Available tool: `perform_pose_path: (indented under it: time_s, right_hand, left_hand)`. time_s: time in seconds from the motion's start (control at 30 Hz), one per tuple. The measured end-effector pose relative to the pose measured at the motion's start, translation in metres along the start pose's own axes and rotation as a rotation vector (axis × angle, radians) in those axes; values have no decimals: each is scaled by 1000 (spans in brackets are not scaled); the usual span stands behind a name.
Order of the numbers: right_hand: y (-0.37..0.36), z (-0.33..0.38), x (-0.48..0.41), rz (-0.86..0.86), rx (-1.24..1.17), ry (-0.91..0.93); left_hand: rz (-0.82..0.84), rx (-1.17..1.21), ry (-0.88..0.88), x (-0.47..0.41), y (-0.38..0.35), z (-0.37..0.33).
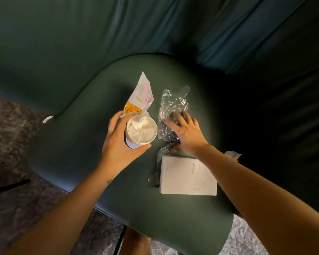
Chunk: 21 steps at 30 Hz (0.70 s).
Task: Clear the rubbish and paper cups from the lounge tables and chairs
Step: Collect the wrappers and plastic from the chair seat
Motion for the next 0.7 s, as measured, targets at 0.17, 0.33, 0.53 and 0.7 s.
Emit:
perform_pose_path:
  time_s: [0.17,0.33,0.53,0.7]
  right_hand:
    - [15,3,1,-172,-294,-66]
    - [18,7,3,-150,-478,-255]
    - [12,2,9,-218,-461,-422]
    - [2,9,20,-181,-637,-435]
  left_hand:
    - [16,-9,22,1,1,-1]
    - [36,-16,44,0,5,-4]
    - [37,-16,49,0,4,-9]
    - [40,-17,31,1,2,-8]
Point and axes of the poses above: each hand's wrist, its own x-axis away from the middle knuckle, its own y-axis out of the back of the hand, z = x × y, the point moved 5 cm from there along -x, towards the middle knuckle, and after that the axes turned 11 degrees about -z, right-handed, at the moved point
